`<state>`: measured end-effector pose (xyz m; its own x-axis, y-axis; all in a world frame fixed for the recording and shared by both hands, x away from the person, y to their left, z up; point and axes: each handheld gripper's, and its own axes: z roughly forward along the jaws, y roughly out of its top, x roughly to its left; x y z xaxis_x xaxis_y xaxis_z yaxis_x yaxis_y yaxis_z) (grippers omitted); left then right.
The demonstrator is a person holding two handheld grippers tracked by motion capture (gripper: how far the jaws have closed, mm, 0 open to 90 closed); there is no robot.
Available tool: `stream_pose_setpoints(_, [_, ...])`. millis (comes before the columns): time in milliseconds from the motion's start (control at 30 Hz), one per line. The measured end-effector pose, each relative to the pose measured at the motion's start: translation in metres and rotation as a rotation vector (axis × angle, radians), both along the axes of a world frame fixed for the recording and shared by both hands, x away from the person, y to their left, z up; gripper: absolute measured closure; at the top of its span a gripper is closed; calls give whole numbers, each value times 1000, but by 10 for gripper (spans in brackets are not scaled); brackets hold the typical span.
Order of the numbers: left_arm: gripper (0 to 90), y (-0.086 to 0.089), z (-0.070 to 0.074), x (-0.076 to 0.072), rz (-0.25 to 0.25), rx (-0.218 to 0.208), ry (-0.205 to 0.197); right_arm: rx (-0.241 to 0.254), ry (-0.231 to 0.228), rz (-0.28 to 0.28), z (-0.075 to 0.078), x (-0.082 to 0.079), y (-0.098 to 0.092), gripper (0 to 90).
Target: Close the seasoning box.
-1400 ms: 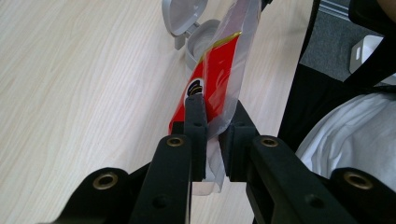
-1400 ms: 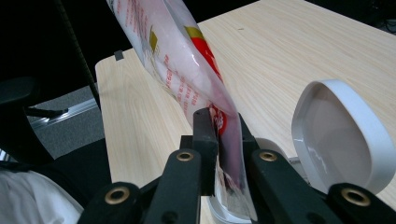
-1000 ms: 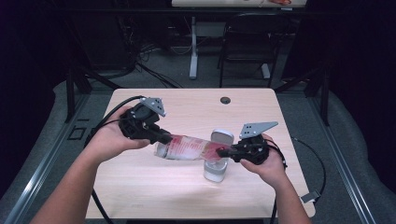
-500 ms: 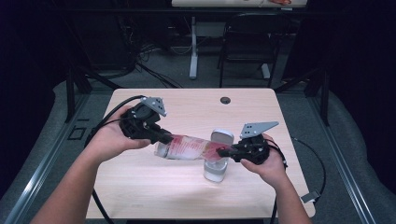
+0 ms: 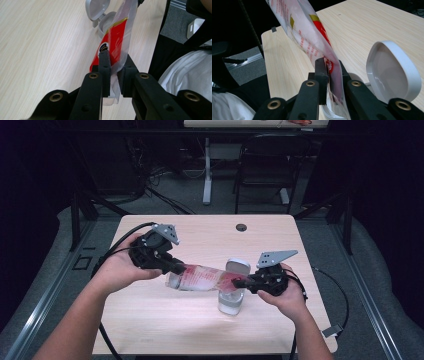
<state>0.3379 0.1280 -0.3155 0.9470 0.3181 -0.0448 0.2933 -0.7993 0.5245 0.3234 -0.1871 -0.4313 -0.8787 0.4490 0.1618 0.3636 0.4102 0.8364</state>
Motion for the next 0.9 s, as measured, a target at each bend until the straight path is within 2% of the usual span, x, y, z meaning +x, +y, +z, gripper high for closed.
stream_pose_setpoints(900, [822,-3,1,0,-5,9,-4,-1,0,-8,-1,1,-1,841])
